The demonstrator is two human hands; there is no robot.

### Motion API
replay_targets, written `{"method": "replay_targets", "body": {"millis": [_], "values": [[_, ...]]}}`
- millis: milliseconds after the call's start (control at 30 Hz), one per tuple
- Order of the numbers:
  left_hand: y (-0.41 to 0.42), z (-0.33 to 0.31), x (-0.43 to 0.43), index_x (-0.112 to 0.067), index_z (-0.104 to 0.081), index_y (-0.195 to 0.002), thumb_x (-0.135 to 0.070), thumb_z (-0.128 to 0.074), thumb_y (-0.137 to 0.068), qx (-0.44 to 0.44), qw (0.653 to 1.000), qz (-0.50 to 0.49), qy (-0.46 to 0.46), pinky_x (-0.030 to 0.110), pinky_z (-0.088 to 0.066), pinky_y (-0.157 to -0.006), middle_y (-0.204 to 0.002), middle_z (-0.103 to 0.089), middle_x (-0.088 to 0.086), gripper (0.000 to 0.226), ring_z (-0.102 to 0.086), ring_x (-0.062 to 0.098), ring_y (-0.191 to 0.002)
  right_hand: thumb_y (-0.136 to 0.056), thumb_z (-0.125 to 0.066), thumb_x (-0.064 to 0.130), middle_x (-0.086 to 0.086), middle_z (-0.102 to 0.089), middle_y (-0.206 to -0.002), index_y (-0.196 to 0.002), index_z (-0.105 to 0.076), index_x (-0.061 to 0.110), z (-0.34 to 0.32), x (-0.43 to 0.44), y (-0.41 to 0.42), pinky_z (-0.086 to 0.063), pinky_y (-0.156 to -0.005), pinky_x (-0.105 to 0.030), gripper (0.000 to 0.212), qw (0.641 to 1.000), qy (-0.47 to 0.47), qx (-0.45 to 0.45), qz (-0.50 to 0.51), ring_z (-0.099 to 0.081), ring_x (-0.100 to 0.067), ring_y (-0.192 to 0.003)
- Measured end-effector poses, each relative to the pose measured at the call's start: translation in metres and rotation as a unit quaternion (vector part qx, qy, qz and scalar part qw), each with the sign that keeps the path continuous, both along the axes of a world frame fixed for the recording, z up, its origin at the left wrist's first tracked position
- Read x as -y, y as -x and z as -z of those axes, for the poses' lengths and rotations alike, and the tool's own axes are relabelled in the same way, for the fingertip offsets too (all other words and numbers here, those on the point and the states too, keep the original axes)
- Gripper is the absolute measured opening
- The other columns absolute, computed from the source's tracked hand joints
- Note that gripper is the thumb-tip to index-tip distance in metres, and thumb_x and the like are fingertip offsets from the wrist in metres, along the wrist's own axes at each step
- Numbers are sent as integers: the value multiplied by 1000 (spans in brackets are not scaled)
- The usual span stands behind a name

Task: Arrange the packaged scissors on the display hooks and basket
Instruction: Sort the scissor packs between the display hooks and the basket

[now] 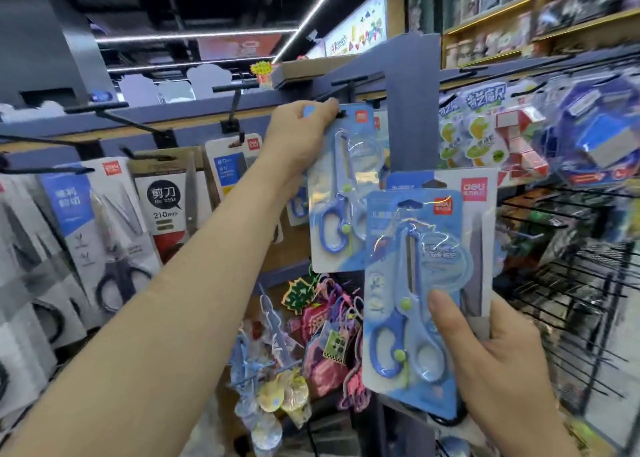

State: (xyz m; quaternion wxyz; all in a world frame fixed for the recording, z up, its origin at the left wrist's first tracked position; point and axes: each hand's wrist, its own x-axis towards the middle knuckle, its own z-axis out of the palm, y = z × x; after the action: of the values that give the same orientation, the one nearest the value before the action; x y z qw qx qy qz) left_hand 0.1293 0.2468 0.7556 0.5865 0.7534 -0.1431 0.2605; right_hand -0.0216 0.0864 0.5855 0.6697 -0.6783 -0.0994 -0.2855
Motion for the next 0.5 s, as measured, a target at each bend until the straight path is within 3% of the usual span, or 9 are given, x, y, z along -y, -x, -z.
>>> {"method": "replay_targets", "body": {"millis": [100, 200, 267, 333, 433, 500], "values": [[-3, 9, 1, -21, -62, -95, -33, -57, -96, -12, 1000, -16, -23, 43, -54, -82, -97, -67, 6, 14, -62, 23, -86, -77, -59, 43, 15, -74, -78, -80, -74, 39, 2, -3, -7, -54, -58, -26, 16, 1000, -19, -14, -18, -68, -4, -70], [1, 31, -7, -23, -47, -124, -22, -57, -98, -45, 999, 28, 13, 46, -54, -88, -111, -66, 6, 28, -66, 23, -99, -82, -61, 33, 20, -74, -77, -83, -70, 32, 2, -5, -13, -53, -58, -16, 10, 998, -50, -26, -35, -69, 3, -71], [6, 56, -18, -31, -42, -122, -13, -65, -93, -51, 997, 44, 23, 49, -56, -85, -103, -70, 15, 41, -69, 31, -92, -79, -60, 35, 20, -74, -77, -85, -70, 32, 2, -6, -17, -52, -58, -13, 12, 997, -60, -34, -43, -68, 3, -70], [11, 78, -26, -36, -42, -108, -13, -71, -88, -13, 1000, -3, 6, 49, -56, -79, -90, -71, 20, 42, -69, 32, -78, -77, -60, 39, 16, -74, -76, -81, -72, 31, 5, -8, -21, -53, -59, -14, 14, 996, -59, -40, -44, -67, 1, -68], [1, 91, -33, -35, -45, -96, -17, -73, -86, 80, 988, -131, -23, 35, -50, -67, -68, -68, 4, 34, -62, 13, -60, -79, -61, 37, 10, -73, -71, -80, -75, 28, 7, -11, -26, -48, -52, -15, 16, 996, -60, -45, -40, -62, 2, -59], [-14, 87, -38, -34, -58, -103, -18, -70, -88, 93, 974, -192, -76, 32, -48, -69, -65, -61, -6, 25, -57, 6, -61, -82, -63, 35, 6, -70, -64, -78, -75, 26, 6, -14, -29, -47, -49, -19, 15, 996, -58, -46, -49, -59, -2, -53]]}}
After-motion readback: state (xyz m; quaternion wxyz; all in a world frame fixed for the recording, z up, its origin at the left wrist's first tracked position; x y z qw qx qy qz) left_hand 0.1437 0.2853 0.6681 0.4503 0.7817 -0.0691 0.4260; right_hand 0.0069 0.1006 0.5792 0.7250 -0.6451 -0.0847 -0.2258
